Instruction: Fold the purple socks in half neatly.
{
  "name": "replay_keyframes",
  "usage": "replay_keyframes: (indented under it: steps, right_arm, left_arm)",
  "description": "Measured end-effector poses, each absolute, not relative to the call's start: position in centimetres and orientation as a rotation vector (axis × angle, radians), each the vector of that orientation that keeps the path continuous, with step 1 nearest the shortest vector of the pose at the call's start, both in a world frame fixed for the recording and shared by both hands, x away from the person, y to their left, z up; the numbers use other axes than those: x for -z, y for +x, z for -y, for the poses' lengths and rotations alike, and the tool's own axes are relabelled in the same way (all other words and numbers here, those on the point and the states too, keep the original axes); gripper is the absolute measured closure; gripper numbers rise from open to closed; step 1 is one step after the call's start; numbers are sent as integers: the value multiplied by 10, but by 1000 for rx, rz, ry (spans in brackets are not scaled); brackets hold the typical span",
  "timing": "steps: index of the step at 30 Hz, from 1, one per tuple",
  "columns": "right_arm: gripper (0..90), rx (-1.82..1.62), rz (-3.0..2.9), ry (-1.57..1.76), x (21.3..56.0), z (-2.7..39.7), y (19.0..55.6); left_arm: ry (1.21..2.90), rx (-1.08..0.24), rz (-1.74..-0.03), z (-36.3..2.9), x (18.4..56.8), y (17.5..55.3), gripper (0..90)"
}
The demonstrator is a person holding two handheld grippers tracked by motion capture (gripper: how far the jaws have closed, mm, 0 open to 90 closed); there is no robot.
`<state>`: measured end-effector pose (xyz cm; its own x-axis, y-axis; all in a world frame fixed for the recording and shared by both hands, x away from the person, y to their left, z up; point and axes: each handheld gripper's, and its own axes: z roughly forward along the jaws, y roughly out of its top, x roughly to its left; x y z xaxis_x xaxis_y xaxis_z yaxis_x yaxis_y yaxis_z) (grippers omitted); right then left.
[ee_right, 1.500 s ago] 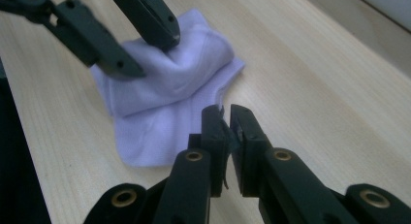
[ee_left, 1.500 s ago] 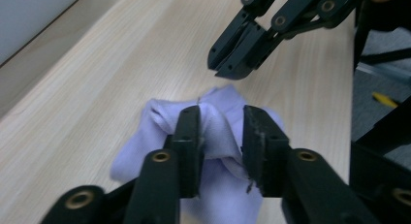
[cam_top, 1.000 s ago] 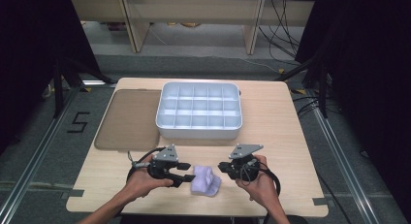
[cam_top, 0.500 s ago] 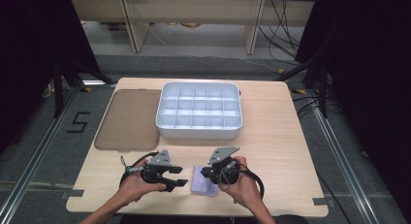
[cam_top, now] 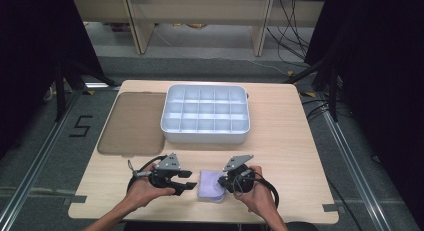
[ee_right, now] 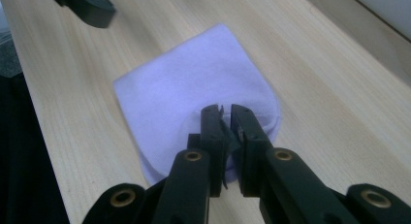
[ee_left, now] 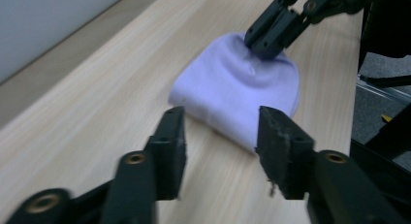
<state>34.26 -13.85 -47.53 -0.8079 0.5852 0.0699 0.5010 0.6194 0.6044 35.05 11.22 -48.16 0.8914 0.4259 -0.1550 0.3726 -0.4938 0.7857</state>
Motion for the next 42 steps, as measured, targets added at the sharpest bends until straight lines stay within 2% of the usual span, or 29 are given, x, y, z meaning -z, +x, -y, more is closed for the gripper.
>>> replay_keyframes:
  steps: [3, 4, 9, 26, 32, 37, 42]
  right_arm:
    - [845, -961, -2712, 875, 477, 138, 343]
    - [845, -944, -2722, 872, 476, 139, 343]
    - [847, -921, -2730, 896, 480, 141, 343]
    - [862, -815, -2748, 938, 494, 153, 341]
    - [853, -852, -2706, 959, 484, 157, 339]
    - [850, -896, -2671, 914, 467, 161, 336]
    - [848, -933, -2678, 893, 466, 158, 335]
  left_arm:
    - [2152, -109, -527, -95, 485, 355, 649]
    - [2158, -100, -517, -90, 487, 356, 700]
    - [2277, -131, -520, -90, 506, 362, 778]
    - [2273, -154, -529, -92, 510, 359, 799]
    - [2259, -158, -510, -93, 505, 360, 791]
    - [2204, -132, -466, -91, 491, 342, 789]
    - [2285, -92, -426, -87, 505, 324, 784]
